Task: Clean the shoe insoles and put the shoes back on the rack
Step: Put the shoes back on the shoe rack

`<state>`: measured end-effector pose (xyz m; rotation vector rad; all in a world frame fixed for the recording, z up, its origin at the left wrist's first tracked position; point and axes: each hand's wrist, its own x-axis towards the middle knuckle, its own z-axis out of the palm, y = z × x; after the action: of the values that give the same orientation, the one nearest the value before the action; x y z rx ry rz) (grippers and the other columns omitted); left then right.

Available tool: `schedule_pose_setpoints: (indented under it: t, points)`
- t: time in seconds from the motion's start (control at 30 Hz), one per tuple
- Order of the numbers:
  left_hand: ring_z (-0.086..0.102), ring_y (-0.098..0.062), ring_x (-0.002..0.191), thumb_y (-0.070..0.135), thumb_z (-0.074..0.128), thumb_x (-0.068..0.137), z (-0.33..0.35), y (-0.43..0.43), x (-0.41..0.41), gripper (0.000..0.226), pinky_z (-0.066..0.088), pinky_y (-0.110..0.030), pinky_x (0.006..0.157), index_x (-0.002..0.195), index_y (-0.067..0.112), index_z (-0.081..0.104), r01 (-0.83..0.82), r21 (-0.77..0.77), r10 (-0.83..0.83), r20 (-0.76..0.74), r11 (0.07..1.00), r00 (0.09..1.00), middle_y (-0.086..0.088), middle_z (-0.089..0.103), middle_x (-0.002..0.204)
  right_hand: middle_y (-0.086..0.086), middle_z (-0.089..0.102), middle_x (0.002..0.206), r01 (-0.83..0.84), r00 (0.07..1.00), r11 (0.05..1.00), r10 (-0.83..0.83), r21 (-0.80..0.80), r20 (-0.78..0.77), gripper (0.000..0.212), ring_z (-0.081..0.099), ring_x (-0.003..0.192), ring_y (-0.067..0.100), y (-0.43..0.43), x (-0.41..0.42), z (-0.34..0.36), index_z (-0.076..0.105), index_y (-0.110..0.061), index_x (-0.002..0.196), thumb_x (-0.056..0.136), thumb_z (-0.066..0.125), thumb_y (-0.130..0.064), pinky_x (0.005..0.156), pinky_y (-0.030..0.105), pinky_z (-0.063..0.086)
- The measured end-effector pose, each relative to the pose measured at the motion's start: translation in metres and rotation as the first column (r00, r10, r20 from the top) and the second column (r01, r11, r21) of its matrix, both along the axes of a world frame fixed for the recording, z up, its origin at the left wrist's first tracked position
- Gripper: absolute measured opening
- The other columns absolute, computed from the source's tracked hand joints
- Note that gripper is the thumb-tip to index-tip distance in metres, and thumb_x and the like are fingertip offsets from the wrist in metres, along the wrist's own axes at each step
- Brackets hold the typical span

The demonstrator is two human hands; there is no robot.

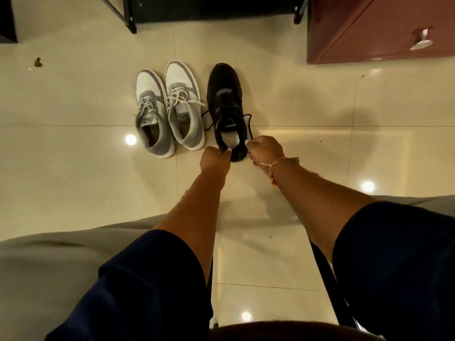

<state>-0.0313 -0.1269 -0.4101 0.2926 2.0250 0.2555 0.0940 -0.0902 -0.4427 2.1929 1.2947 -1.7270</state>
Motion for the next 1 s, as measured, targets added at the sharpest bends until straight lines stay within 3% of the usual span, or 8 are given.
schedule_pose_setpoints:
  t: [0.1, 0.27, 0.37, 0.47, 0.53, 0.7, 0.9, 1.0]
  points:
    - [0.066, -0.033, 0.108, 0.032, 0.065, 0.097, -0.016, 0.009, -0.002, 0.041, 0.055, -0.045, 0.097, 0.13, 0.01, 0.052, 0.007, -0.006, -0.007, 0.017, 1.0, 1.0, -0.012, 0.065, 0.118, 0.014, 0.067, 0.116, -0.098, 0.994, 0.994, 0.095, 0.051, 0.054, 0.052, 0.062, 0.108, 0.033, 0.017, -0.014, -0.018, 0.065, -0.006, 0.118, 0.097, 0.05, -0.052, 0.079, 0.029, 0.043]
    - [0.067, -0.029, 0.102, 0.022, 0.062, 0.099, -0.049, 0.013, -0.004, 0.037, 0.058, -0.042, 0.093, 0.134, 0.014, 0.055, -0.014, -0.011, 0.014, 0.029, 1.0, 0.999, -0.005, 0.065, 0.111, 0.014, 0.061, 0.132, -0.171, 0.973, 0.985, 0.169, -0.003, 0.159, 0.05, 0.057, 0.122, 0.033, 0.039, -0.031, -0.043, 0.057, -0.005, 0.13, 0.098, 0.054, -0.043, 0.093, 0.033, 0.045]
    - [0.067, -0.029, 0.103, 0.02, 0.061, 0.099, -0.061, 0.009, -0.004, 0.039, 0.058, -0.04, 0.092, 0.137, 0.016, 0.055, -0.039, 0.002, 0.039, 0.024, 0.999, 0.999, -0.007, 0.067, 0.119, 0.015, 0.064, 0.127, -0.248, 0.94, 0.968, 0.25, -0.039, 0.231, 0.04, 0.06, 0.117, 0.033, 0.043, -0.03, -0.055, 0.063, -0.005, 0.124, 0.096, 0.061, -0.033, 0.088, 0.031, 0.047]
    - [0.068, -0.026, 0.096, 0.019, 0.06, 0.1, -0.06, 0.008, -0.004, 0.039, 0.058, -0.029, 0.073, 0.138, 0.016, 0.055, -0.061, 0.017, 0.061, 0.01, 0.998, 0.998, -0.007, 0.068, 0.119, 0.014, 0.068, 0.118, -0.246, 0.942, 0.969, 0.247, -0.031, 0.227, 0.037, 0.064, 0.109, 0.033, 0.042, -0.027, -0.052, 0.068, -0.008, 0.118, 0.092, 0.065, -0.034, 0.075, 0.028, 0.043]
    - [0.066, -0.023, 0.089, 0.018, 0.059, 0.1, -0.054, 0.009, -0.001, 0.035, 0.049, -0.021, 0.06, 0.135, 0.016, 0.057, -0.075, 0.027, 0.075, -0.001, 0.997, 0.997, -0.007, 0.068, 0.115, 0.012, 0.07, 0.115, -0.244, 0.938, 0.969, 0.243, -0.025, 0.248, 0.038, 0.065, 0.105, 0.032, 0.038, -0.023, -0.043, 0.07, -0.01, 0.116, 0.089, 0.068, -0.037, 0.071, 0.026, 0.041]
    - [0.067, -0.03, 0.095, 0.022, 0.06, 0.098, -0.018, 0.005, 0.015, 0.025, 0.06, -0.042, 0.089, 0.122, 0.02, 0.065, -0.122, 0.061, 0.124, -0.027, 0.991, 0.992, -0.013, 0.06, 0.125, 0.012, 0.072, 0.106, -0.252, 0.929, 0.968, 0.242, -0.003, 0.281, 0.037, 0.066, 0.095, 0.032, 0.028, -0.01, 0.006, 0.072, -0.008, 0.105, 0.086, 0.07, -0.04, 0.068, 0.028, 0.04]
    - [0.063, -0.031, 0.105, 0.013, 0.055, 0.096, 0.078, 0.004, 0.033, 0.024, 0.054, -0.039, 0.098, 0.117, 0.021, 0.065, -0.019, 0.153, 0.019, 0.002, 0.988, 1.0, -0.012, 0.064, 0.127, 0.015, 0.071, 0.107, -0.254, 0.927, 0.965, 0.223, 0.07, 0.301, 0.033, 0.066, 0.098, 0.036, 0.012, 0.014, 0.108, 0.071, -0.007, 0.101, 0.083, 0.07, -0.034, 0.067, 0.028, 0.039]
    - [0.062, -0.032, 0.117, 0.008, 0.054, 0.096, 0.128, 0.0, 0.041, 0.031, 0.05, -0.042, 0.103, 0.123, 0.015, 0.067, 0.127, 0.257, -0.118, -0.051, 0.958, 0.992, -0.012, 0.067, 0.128, 0.013, 0.071, 0.098, -0.268, 0.929, 0.946, 0.202, 0.185, 0.31, 0.03, 0.064, 0.086, 0.034, 0.001, 0.025, 0.167, 0.072, -0.01, 0.097, 0.08, 0.069, -0.035, 0.064, 0.028, 0.039]
